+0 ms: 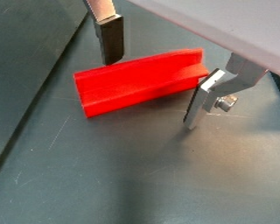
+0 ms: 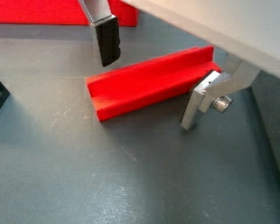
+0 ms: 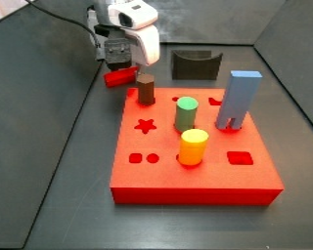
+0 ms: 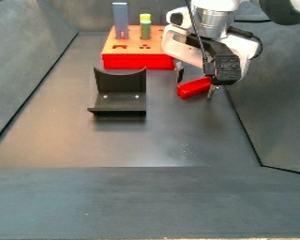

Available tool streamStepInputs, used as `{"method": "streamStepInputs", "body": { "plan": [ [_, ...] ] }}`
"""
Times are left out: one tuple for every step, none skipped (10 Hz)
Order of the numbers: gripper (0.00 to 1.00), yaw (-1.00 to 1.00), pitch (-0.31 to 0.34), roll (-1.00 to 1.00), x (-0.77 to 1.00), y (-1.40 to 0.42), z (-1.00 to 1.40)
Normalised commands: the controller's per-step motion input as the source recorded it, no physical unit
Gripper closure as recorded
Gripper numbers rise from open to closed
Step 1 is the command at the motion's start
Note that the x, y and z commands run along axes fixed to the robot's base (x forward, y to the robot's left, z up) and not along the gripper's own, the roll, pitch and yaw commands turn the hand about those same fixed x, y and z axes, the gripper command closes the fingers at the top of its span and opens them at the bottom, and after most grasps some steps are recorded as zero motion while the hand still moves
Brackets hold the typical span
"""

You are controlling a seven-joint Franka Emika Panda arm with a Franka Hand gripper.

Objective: Pick up the star object. Move up. Place the star object on the fixture. Regrasp the star object. Move to above the board. Insert the star object.
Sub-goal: Pick up the star object.

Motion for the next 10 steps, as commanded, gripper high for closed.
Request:
{"method": "streamStepInputs", "body": {
  "plan": [
    [0.0, 0.05, 0.116, 0.2, 0.37, 0.0, -0.59],
    [0.0, 0.0, -0.016, -0.05, 0.32, 0.22, -1.0],
    [0.0, 0.0, 0.0, -0.04, 0.0, 0.1, -0.34],
    [0.0, 0.0, -0.006, 0.0, 0.0, 0.0, 0.0],
    [0.0, 0.0, 0.0, 0.0, 0.0, 0.0, 0.0],
    [1.0, 0.0, 0.0, 0.0, 0.0, 0.0, 0.0],
    [1.0, 0.0, 0.0, 0.0, 0.0, 0.0, 0.0],
    [1.0, 0.0, 0.0, 0.0, 0.0, 0.0, 0.0],
    [1.0, 0.0, 0.0, 0.0, 0.0, 0.0, 0.0],
    [1.0, 0.0, 0.0, 0.0, 0.0, 0.0, 0.0]
  ]
}}
